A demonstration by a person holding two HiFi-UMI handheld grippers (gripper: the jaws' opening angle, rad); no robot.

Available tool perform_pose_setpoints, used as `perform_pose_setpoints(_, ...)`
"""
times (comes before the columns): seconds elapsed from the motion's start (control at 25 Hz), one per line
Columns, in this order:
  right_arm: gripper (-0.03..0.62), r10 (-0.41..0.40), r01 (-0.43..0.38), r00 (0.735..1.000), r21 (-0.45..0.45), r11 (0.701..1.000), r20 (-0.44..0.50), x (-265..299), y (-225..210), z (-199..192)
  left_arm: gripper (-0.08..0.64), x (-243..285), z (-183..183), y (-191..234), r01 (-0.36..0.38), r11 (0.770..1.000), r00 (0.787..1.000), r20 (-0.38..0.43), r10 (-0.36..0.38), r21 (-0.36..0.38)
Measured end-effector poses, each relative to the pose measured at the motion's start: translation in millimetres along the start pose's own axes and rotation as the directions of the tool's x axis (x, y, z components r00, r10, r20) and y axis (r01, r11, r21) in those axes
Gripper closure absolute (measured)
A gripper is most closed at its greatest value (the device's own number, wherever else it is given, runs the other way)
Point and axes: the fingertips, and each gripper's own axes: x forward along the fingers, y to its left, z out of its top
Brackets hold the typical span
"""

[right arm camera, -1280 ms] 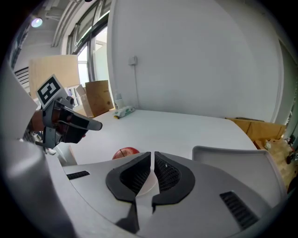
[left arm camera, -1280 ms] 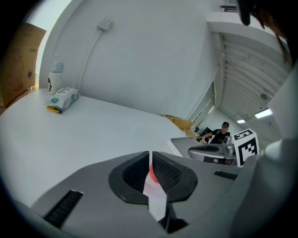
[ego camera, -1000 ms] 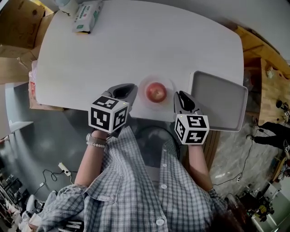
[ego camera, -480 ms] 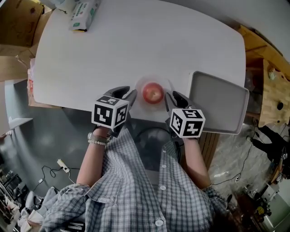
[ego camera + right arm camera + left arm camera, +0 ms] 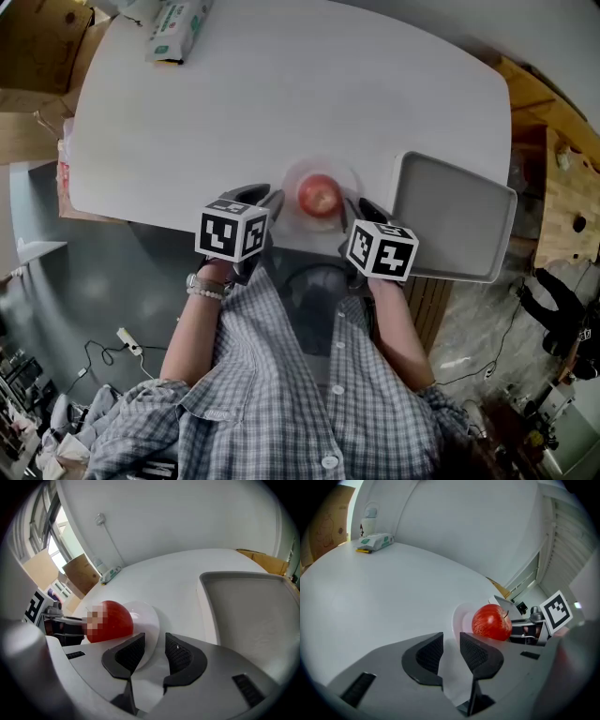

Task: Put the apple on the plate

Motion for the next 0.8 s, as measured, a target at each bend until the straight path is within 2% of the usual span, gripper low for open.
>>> perform_pose_setpoints(0.16, 0.48, 0.008, -0.008, 1.0, 0.007, 1.0, 0.005, 0, 0, 0, 0.465, 6, -3, -2, 0.001, 1.0, 1.0, -0.016, -0.002, -0.003)
perform_pose_setpoints(0.36, 0.482, 0.043, -0.043, 0.999, 0.018, 0.999, 0.005, 1, 2, -2, 0.465, 9, -4, -3, 0.022, 0.997, 1.0, 0.001, -0.022, -0.072)
perform_pose_setpoints(0.48, 0.482, 0.055, -0.055, 0.998, 0.023, 0.998, 0.008, 0, 1, -2, 0.466, 10, -4, -4, 0.032, 0.996, 0.999, -0.003, -0.032, -0.082)
perform_pose_setpoints(0.56, 0.489, 0.066, -0.066, 0.998, 0.051, 0.996, 0.015, 0, 0, -1, 0.469, 12, -3, -6, 0.051, 0.995, 0.999, -0.006, -0.052, -0.085)
perform_pose_setpoints(0.64, 0.497, 0.074, -0.076, 0.997, 0.093, 0.993, 0.023, 0, -2, -1, 0.509, 13, -2, -10, 0.074, 0.992, 0.997, -0.004, -0.075, -0.103)
perform_pose_setpoints(0.8, 0.514, 0.098, -0.105, 0.994, 0.196, 0.975, 0.047, 0, -5, -1, 0.518, 13, -2, -9, 0.067, 0.99, 0.998, -0.003, -0.068, -0.128)
